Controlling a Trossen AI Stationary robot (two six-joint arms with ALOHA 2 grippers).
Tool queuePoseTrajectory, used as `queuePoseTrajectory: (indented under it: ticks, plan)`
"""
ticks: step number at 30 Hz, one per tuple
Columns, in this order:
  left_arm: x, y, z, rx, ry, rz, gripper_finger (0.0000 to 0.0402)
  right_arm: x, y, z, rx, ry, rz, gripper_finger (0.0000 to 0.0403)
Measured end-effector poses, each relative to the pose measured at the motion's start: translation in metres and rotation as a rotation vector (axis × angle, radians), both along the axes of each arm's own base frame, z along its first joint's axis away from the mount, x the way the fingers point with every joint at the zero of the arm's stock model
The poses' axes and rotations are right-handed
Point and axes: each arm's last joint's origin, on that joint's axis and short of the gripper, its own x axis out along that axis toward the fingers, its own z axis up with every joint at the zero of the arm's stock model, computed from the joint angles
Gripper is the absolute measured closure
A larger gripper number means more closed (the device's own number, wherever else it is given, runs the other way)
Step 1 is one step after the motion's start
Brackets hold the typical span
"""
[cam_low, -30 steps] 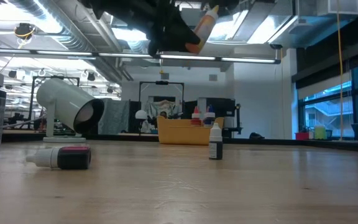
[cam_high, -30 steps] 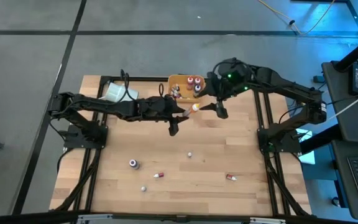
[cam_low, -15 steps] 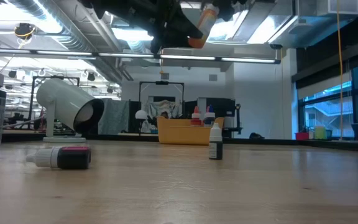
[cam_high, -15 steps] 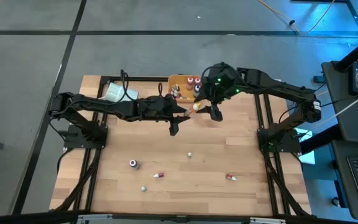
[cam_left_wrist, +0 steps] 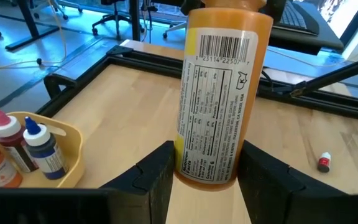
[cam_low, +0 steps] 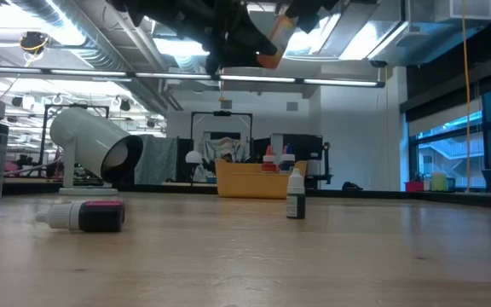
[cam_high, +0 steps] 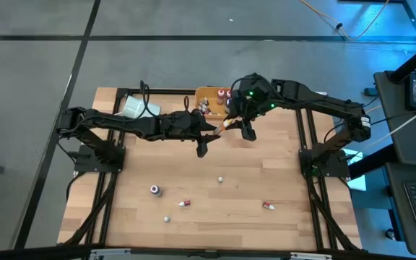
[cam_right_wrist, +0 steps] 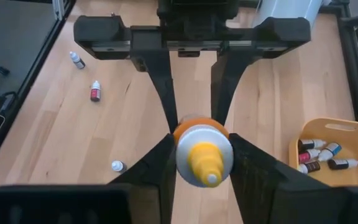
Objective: Pick & Place food coloring
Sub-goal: Put the yellow food coloring bottle into the yellow bin
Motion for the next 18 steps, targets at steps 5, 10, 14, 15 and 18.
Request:
queuePoseTrajectory:
  ticks: [5, 10, 14, 15, 18]
  plan:
    - [0.0001, 0.0, 0.0002, 0.001, -0.002, 0.001, 0.0245, -0.0004, -0.0001, 0.001, -0.002, -0.006, -0.008, 0.0279]
    - [0.0, 0.0003, 0.0, 0.006, 0.001, 0.0, 0.0233, -0.0011, -0.0009, 0.0004, -0.037, 0.011, -0.047, 0.0278]
    - [0.0, 0.0008, 0.0005, 0.01, -0.003, 0.019, 0.0212, -0.0014, -0.0016, 0.0001, -0.045, 0.017, -0.06, 0.0278]
    - [0.0001, 0.001, 0.0008, 0.012, -0.006, 0.025, 0.0205, -0.0016, -0.0019, -0.0001, -0.047, 0.02, -0.063, 0.0278]
    - [-0.0005, 0.0012, -0.0001, 0.031, 0.012, 0.037, 0.018, -0.0034, -0.0057, -0.0009, -0.049, 0.034, -0.081, 0.0278]
